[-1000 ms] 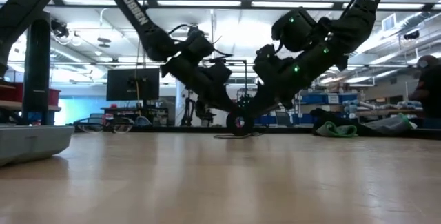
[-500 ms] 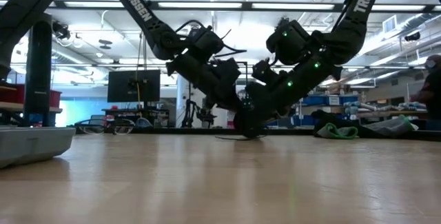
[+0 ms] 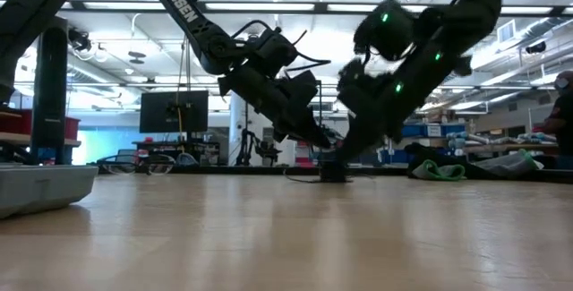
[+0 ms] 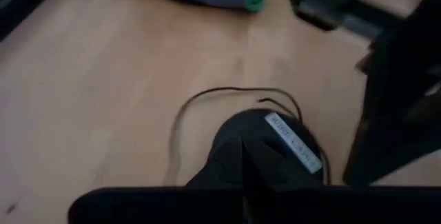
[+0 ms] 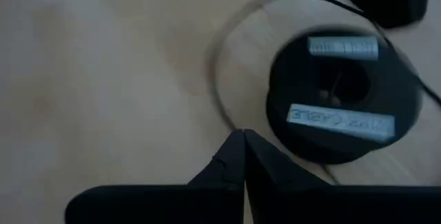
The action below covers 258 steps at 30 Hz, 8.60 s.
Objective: Coil cords
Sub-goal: Uncoil the black wire from the black spool
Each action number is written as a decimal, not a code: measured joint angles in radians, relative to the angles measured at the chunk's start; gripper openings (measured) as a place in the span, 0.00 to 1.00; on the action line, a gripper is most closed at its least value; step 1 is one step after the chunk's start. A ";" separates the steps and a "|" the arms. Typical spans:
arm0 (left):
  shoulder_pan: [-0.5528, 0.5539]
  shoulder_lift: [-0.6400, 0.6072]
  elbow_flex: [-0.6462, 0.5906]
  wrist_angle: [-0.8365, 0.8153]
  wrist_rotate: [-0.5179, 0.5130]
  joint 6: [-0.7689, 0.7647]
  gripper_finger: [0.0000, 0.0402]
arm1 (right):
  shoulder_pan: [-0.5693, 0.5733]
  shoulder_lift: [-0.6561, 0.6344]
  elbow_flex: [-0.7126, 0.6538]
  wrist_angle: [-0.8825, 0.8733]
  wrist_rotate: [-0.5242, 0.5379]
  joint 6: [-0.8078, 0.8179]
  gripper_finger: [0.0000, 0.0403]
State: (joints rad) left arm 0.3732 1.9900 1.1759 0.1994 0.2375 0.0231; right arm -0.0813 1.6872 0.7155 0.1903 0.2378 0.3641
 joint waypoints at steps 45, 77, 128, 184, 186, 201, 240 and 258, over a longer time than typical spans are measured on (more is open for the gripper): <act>-0.119 -0.038 0.096 -0.232 -0.211 0.178 0.00 | -0.115 -0.137 -0.135 -0.020 -0.062 0.054 0.00; -0.088 0.045 0.319 -0.482 -0.198 0.311 0.00 | -0.161 -0.372 -0.349 0.218 -0.235 -0.140 0.02; -0.101 0.046 0.316 -0.533 -0.195 0.286 0.00 | -0.132 0.004 -0.097 0.030 -0.247 -0.385 0.03; -0.060 0.237 0.776 -1.037 -0.241 0.312 0.42 | 0.016 -0.095 -0.102 -0.030 -0.251 -0.051 0.01; -0.062 0.237 0.773 -1.036 -0.242 0.312 0.42 | 0.016 -0.095 -0.102 -0.030 -0.251 -0.051 0.01; -0.080 0.302 0.749 -0.990 -0.275 0.313 0.42 | 0.016 -0.095 -0.102 -0.030 -0.266 -0.051 0.01; -0.079 0.299 0.752 -1.221 -0.341 0.180 0.42 | 0.520 -0.541 -0.102 -0.827 -0.169 0.804 0.00; -0.080 0.302 0.751 -1.268 -0.266 0.151 0.41 | 1.018 -0.621 -0.099 -1.147 -0.080 1.548 0.00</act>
State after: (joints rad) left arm 0.2928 2.2921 1.9266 -1.0687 -0.0280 0.1744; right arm 0.9370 1.0660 0.6168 -0.9564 0.1577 1.9118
